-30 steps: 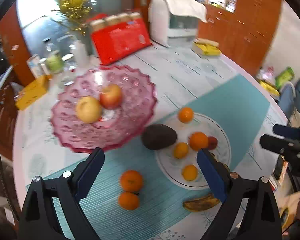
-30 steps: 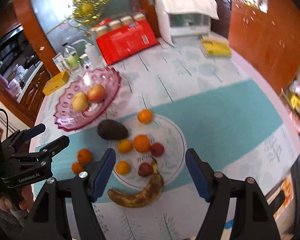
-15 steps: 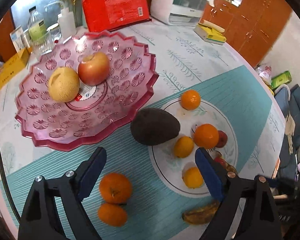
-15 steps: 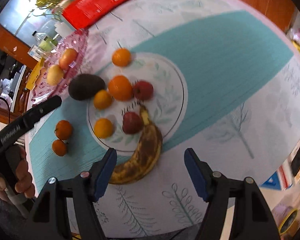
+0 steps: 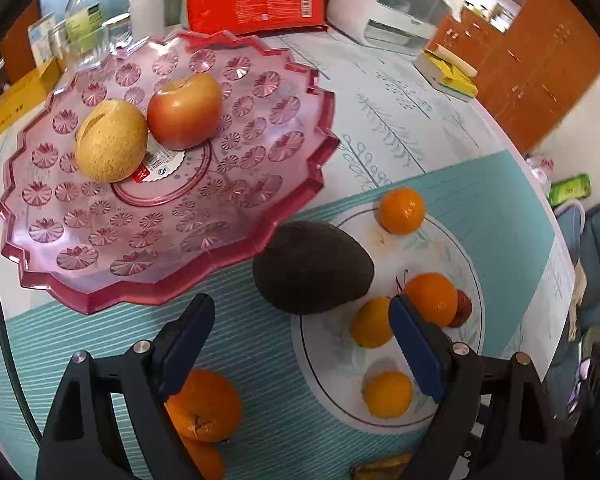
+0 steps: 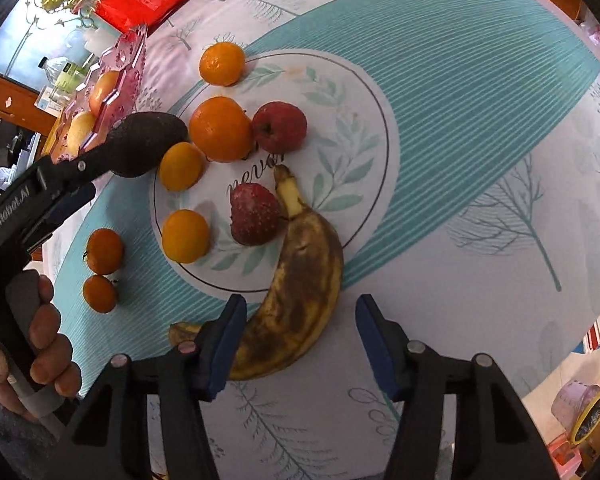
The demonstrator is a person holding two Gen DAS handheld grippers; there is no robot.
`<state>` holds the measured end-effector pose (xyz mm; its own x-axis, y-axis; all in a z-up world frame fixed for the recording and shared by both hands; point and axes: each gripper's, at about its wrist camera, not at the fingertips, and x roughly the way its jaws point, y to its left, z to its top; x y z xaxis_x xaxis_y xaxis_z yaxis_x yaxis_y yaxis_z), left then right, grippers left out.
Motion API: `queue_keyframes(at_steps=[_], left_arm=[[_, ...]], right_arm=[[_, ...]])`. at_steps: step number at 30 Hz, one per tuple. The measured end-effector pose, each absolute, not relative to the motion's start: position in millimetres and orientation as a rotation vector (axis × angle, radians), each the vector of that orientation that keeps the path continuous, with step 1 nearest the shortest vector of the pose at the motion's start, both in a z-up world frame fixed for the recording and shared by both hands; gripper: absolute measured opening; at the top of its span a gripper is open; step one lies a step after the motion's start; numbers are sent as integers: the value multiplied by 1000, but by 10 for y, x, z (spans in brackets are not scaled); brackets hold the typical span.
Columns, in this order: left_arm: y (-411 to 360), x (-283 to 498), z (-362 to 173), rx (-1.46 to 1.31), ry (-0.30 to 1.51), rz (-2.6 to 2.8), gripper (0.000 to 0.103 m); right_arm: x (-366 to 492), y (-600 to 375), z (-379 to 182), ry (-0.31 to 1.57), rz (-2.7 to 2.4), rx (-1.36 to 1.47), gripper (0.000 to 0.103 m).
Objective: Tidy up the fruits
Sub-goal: 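Grasp the banana with the right tool while the left tool grasps the avocado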
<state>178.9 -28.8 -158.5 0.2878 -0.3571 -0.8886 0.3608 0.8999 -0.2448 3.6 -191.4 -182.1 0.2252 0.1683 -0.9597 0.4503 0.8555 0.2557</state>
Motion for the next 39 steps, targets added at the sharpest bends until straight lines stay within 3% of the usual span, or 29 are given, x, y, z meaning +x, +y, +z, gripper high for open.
queue_keyframes(at_steps=[4, 20, 32, 39], left_arm=[[-252, 1858, -1637, -47, 1200, -458, 88], [-373, 1985, -1836, -238, 1240, -312, 87], [-522, 2028, -2018, -329, 1241, -188, 70], [-495, 1967, -2029, -362, 1216, -165, 68]], right_arm=[[96, -1880, -1809, 1347, -205, 514, 44], [78, -2164, -1682, 1325, -229, 492, 36], [134, -2432, -1614, 1300, -226, 469, 35], [205, -2427, -1506, 1274, -169, 409, 34]])
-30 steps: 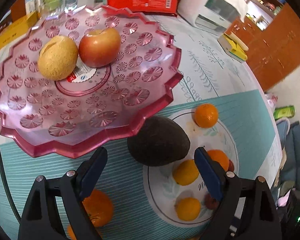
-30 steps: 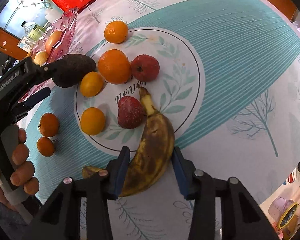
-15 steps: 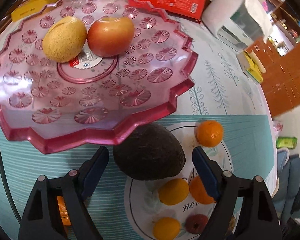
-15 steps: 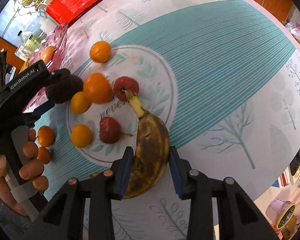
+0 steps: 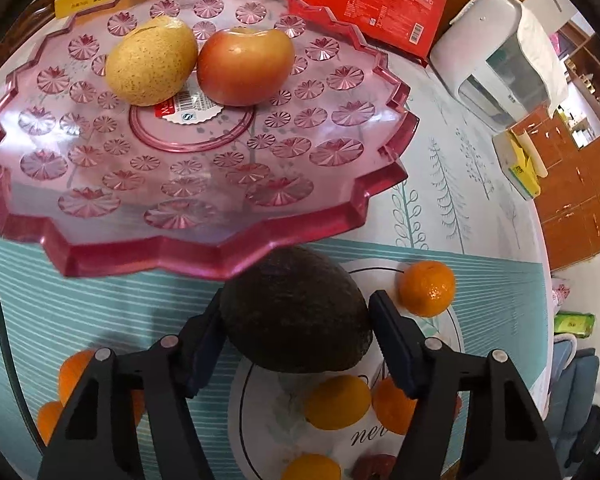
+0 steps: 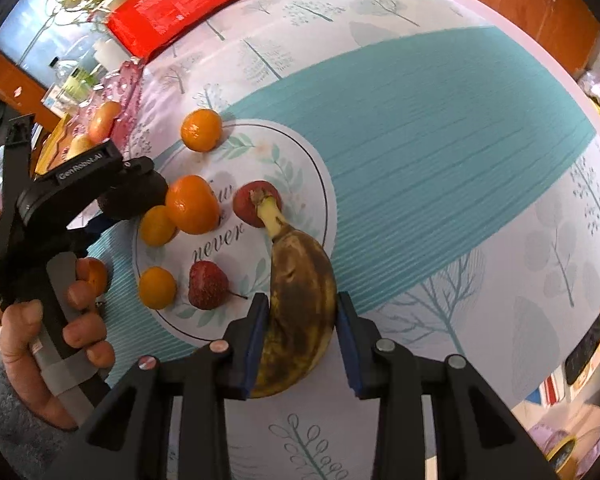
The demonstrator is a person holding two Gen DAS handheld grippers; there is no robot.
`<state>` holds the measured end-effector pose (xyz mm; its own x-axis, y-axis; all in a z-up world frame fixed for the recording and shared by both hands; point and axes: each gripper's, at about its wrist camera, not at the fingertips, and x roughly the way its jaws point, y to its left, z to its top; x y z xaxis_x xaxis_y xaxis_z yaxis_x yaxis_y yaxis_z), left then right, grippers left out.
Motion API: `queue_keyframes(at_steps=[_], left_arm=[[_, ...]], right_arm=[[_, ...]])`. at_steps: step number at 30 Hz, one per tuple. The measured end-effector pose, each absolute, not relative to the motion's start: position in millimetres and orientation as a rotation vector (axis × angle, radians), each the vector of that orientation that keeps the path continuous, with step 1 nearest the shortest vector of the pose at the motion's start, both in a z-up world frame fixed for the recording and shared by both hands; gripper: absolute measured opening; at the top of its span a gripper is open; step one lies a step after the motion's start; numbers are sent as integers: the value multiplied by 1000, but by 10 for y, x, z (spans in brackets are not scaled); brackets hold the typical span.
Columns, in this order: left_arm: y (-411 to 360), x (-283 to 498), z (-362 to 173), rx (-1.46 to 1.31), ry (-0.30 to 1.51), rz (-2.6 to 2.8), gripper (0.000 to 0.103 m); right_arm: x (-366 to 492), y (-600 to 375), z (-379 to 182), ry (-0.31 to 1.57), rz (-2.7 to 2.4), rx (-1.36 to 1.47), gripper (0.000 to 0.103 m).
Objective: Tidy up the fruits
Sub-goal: 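Grasp the banana with the right tool while the left tool grasps the avocado, then place the banana and avocado into the pink bowl beside the pear and apple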
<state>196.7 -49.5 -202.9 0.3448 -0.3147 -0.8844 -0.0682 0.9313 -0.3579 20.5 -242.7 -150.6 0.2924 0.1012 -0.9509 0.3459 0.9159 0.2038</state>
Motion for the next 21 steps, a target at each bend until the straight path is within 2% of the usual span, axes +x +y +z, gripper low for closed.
queue_keyframes(at_steps=[8, 21], left_arm=[[-497, 1759, -1922, -339, 1178, -200, 67], [-421, 1484, -1331, -270, 1112, -259, 67]], right_arm=[[301, -2356, -1326, 1222, -105, 299, 33], [362, -2191, -962, 1138, -26, 196, 33]])
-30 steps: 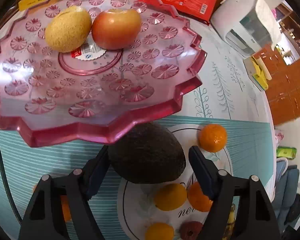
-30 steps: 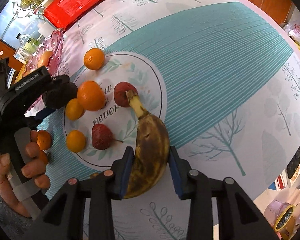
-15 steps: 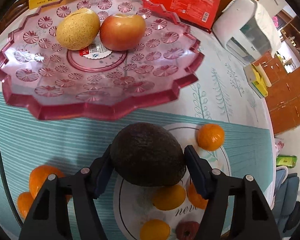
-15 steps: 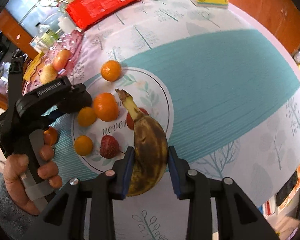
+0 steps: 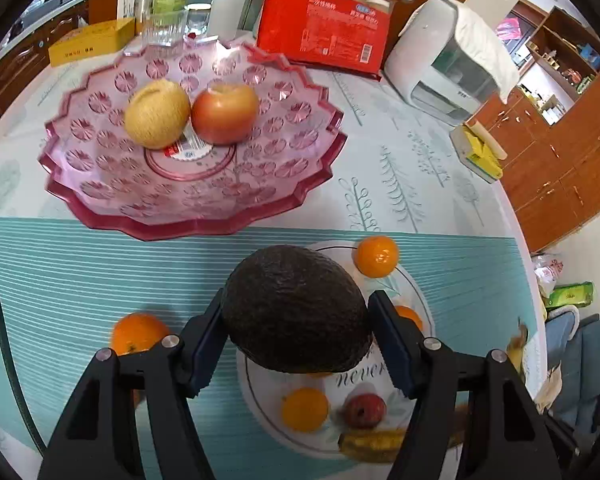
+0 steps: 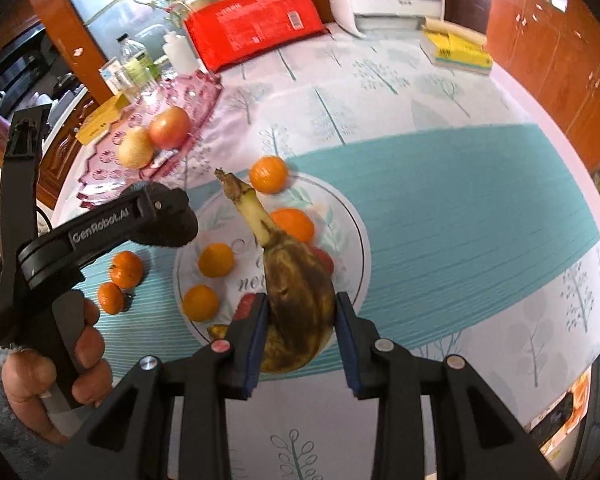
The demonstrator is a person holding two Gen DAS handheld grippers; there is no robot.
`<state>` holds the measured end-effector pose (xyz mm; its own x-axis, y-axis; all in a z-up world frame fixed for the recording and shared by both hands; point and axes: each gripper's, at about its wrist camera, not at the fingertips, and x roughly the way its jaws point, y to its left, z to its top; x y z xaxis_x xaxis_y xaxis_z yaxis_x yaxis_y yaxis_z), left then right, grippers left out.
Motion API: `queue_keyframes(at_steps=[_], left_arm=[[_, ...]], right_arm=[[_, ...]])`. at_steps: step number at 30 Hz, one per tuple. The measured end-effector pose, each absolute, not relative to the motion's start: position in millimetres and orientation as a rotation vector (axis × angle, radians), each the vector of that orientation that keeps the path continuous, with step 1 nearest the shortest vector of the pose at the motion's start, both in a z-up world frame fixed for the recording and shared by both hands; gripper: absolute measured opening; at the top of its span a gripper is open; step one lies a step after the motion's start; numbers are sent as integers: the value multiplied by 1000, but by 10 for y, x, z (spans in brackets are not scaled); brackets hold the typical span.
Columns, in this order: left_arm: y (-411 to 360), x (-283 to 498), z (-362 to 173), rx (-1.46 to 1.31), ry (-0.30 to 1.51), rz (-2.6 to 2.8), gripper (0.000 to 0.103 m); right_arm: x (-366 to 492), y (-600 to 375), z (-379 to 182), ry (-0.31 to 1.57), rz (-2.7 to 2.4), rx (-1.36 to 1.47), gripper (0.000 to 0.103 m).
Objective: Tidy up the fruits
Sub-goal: 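Place the banana and avocado into the pink bowl beside the pear and apple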
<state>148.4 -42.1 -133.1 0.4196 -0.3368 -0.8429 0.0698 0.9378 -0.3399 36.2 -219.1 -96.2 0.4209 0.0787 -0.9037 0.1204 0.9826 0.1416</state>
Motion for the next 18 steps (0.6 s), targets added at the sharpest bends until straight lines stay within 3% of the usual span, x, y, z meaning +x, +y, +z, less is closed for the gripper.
queue_keyframes(at_steps=[18], left_arm=[[478, 1581, -389, -175, 988, -131, 67]], right_arm=[[1005, -1541, -136, 935, 160, 113, 33]])
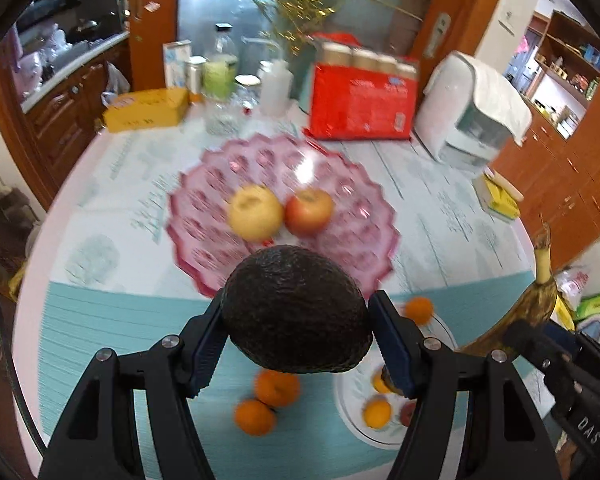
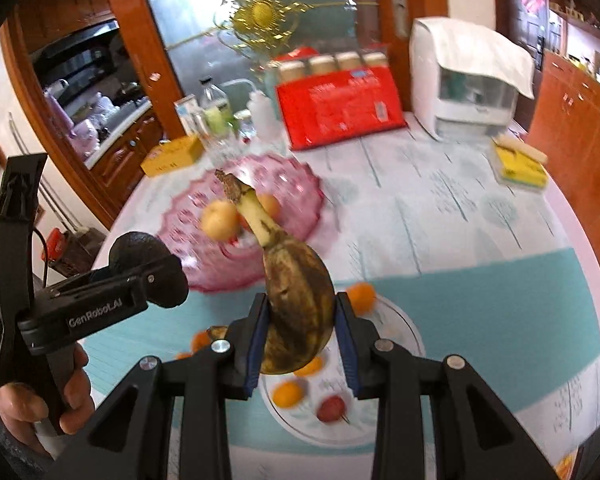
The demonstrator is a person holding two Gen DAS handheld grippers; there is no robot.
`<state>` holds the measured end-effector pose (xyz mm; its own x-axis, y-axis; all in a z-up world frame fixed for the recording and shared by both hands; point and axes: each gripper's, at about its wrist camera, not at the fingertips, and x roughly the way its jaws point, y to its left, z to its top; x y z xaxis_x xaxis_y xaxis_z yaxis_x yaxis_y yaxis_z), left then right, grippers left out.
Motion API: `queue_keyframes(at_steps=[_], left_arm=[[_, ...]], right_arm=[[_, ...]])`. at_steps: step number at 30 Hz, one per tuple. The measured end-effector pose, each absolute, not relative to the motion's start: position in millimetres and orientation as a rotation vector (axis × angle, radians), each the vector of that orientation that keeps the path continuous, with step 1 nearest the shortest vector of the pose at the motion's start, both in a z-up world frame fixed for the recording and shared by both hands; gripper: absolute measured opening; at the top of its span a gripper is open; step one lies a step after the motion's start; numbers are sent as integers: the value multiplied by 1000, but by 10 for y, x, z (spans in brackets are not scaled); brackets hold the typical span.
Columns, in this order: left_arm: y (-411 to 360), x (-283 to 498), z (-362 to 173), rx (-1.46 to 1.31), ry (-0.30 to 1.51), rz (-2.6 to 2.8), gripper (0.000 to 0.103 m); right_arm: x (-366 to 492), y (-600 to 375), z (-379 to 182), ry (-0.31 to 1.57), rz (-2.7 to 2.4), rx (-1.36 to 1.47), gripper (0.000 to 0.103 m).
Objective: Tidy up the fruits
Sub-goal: 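Place the banana and avocado into the pink bowl beside the pear and apple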
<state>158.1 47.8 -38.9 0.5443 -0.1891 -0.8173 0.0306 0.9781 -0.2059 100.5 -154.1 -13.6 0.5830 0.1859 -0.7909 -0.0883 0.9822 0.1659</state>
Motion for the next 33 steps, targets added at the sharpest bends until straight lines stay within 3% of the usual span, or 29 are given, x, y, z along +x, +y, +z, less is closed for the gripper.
queue_keyframes(at_steps=[12, 24, 33], left_arm=[[926, 2185, -674, -150, 1021, -49, 67], [812, 2596, -1309, -170, 1133, -98, 67], [625, 2749, -1562, -192, 1198, -155, 67]], right_arm=[[1807, -1144, -529, 1015, 194, 202, 33], [2484, -1090, -1190, 1102, 104, 226, 33], [2902, -1081, -1374, 1089, 80, 157, 34]])
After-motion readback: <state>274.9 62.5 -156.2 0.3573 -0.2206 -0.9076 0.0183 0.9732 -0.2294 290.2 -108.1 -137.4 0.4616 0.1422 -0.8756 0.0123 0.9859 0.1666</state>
